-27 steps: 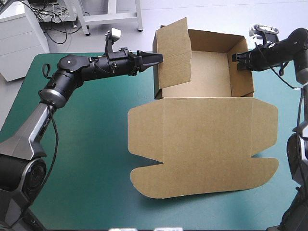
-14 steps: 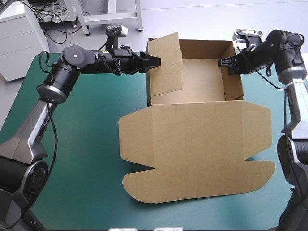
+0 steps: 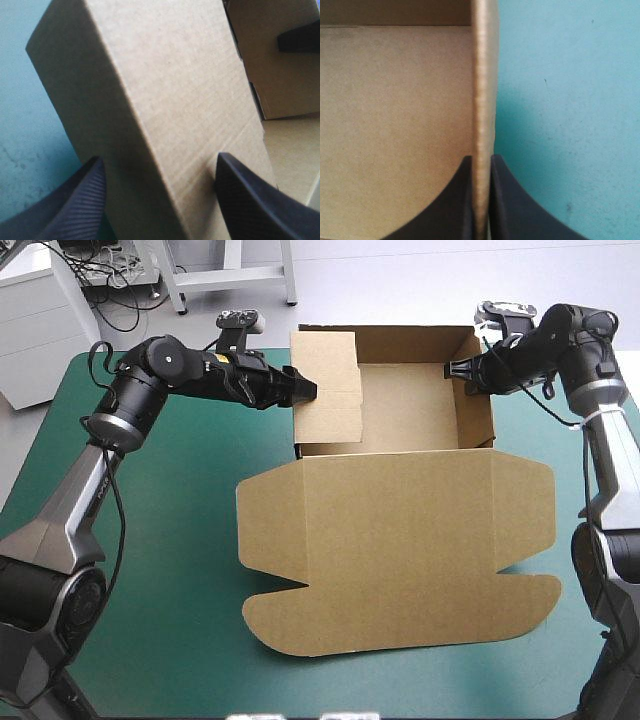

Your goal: Fold the box

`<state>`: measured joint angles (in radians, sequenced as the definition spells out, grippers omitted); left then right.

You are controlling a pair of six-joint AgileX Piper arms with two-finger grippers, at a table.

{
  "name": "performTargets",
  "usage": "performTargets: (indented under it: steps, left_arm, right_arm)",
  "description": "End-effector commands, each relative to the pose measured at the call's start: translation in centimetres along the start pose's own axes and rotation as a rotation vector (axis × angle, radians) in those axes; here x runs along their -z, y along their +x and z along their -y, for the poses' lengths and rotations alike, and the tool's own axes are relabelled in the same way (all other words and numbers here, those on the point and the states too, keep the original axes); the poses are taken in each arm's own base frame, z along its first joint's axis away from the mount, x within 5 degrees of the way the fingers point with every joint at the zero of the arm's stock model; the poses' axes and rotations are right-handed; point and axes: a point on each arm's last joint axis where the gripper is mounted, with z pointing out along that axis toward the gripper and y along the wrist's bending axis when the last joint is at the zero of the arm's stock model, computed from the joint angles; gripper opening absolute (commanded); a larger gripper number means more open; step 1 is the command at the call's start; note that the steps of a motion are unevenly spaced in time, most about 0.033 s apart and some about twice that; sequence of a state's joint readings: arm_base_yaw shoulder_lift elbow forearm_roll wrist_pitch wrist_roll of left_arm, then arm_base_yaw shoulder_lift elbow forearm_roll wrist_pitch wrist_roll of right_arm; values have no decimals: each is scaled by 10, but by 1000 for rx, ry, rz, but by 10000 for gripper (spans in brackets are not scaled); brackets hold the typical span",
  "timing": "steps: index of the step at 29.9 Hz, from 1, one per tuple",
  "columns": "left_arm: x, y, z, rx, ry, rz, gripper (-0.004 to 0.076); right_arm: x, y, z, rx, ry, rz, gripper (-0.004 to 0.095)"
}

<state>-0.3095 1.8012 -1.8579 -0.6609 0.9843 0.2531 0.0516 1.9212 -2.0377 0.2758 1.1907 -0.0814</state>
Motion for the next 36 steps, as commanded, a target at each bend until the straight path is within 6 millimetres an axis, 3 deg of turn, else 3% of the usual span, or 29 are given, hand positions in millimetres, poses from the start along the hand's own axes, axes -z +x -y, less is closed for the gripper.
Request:
performTargets:
  steps: [1, 11, 17, 22, 30, 36]
  left_arm:
    - [23, -14, 21, -12, 14, 100, 451]
    - [2, -19, 19, -81, -276, -137, 447]
    - [-12, -22, 13, -70, -305, -164, 407]
    - [-12, -22, 7, -83, -364, -165, 291]
    - [-20, -20, 1, -85, -388, -182, -10]
    - [-31, -17, -6, -82, -402, -207, -32]
  right_arm:
    - [34, -8, -18, -15, -59, 119, -17]
    - [28, -5, -42, 3, -39, 98, -17]
    - [27, -3, -43, 0, -37, 85, -17]
    - [27, -3, -40, 12, 5, 76, -17]
    - [26, -1, -45, 31, 28, 62, -15]
    - [10, 6, -55, 60, 83, -6, -3]
